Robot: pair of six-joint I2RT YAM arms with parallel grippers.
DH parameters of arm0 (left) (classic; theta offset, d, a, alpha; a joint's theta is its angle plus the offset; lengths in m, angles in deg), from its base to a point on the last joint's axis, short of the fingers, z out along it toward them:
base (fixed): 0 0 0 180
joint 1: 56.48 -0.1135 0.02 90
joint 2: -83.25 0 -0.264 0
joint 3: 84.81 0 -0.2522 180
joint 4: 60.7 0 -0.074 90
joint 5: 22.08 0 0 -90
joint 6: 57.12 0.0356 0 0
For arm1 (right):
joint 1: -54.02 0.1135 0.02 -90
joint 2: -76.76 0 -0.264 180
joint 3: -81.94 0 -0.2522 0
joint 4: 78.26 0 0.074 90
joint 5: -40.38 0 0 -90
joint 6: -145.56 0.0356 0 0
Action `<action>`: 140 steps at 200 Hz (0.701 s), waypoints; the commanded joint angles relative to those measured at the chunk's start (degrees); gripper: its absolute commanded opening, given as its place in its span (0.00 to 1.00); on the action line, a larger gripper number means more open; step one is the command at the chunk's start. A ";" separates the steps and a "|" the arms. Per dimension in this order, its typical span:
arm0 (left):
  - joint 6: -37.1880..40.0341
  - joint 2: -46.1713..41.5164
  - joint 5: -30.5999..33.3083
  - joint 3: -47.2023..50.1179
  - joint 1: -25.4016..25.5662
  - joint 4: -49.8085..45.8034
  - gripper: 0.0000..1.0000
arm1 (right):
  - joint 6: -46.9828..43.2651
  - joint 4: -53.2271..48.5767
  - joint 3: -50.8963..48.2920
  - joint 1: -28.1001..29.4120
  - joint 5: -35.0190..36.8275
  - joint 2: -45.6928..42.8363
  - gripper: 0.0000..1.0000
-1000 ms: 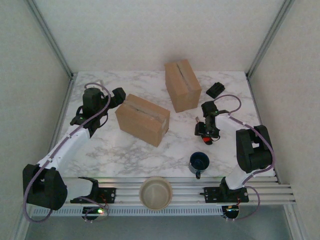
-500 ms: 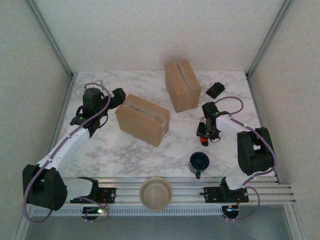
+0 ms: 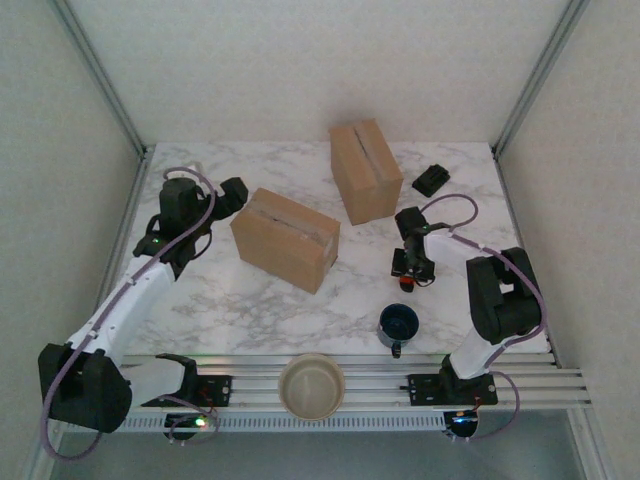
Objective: Unpack the express box
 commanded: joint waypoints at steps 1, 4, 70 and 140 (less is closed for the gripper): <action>0.75 -1.67 -0.69 -2.29 -0.33 -1.55 0.97 | 1.36 -1.54 -0.10 0.90 0.80 1.90 0.43; 0.76 -1.77 -0.76 -2.29 -0.34 -1.59 0.97 | 1.38 -1.63 -0.04 0.88 1.01 1.82 0.43; 0.69 -3.24 -2.28 -2.38 -0.27 -2.02 0.96 | 2.69 -1.27 -0.05 0.90 3.54 -0.85 0.27; 0.76 -1.26 -10.42 -9.67 5.37 -6.32 0.90 | -11.13 -8.05 3.73 0.88 -3.38 -24.18 0.27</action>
